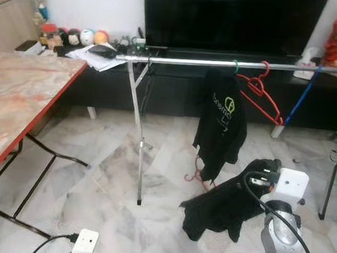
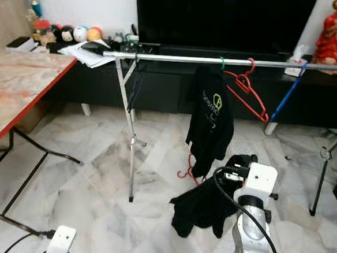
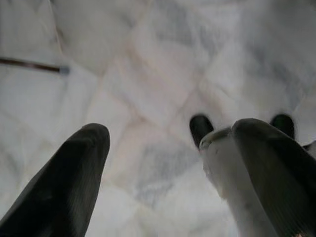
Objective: Hang hanger
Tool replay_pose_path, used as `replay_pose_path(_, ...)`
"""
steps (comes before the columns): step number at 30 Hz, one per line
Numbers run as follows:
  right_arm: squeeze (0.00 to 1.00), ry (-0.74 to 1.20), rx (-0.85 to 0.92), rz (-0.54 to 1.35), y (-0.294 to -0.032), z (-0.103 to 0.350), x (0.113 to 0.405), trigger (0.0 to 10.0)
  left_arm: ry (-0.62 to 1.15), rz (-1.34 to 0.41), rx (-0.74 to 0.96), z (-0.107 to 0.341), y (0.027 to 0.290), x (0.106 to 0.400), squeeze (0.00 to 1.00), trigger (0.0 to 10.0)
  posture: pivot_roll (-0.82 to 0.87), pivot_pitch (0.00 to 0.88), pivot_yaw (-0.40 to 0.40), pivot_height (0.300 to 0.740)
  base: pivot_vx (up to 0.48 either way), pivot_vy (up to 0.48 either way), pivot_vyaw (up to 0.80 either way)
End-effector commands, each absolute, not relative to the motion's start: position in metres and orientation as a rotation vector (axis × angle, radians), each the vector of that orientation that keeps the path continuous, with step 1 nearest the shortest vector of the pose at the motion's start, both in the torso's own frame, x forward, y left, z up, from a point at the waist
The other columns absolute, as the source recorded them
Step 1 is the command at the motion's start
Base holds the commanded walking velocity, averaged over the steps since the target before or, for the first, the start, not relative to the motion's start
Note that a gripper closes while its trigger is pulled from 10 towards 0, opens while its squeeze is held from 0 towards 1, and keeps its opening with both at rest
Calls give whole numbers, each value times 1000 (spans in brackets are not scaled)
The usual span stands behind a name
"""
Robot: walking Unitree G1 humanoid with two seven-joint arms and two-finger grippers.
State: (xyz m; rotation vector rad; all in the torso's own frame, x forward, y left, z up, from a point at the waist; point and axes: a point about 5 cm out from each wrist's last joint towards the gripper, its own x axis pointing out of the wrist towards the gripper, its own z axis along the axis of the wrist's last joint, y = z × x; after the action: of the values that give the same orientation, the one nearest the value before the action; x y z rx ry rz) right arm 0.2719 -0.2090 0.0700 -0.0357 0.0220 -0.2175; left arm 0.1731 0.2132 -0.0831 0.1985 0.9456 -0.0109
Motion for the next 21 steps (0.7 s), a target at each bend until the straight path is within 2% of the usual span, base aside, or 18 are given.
replay_pose_path(1, 0, -18, -51, -230, -215, 80, 274, 10000, 950, -26, 207, -83, 210, 174, 0, 10000, -172, 0, -14, 740, 0, -341, 0)
replay_pose_path(10, 0, -11, -54, -213, -213, 79, 273, 10000, 951, -20, 197, -83, 210, 174, 0, 10000, -172, 0, -19, 740, 0, -340, 694)
replay_pose_path(21, 0, -11, -53, -181, -210, 79, 272, 10000, 957, -16, 193, -84, 211, 171, 0, 10000, -172, 0, -20, 740, 0, -340, 43)
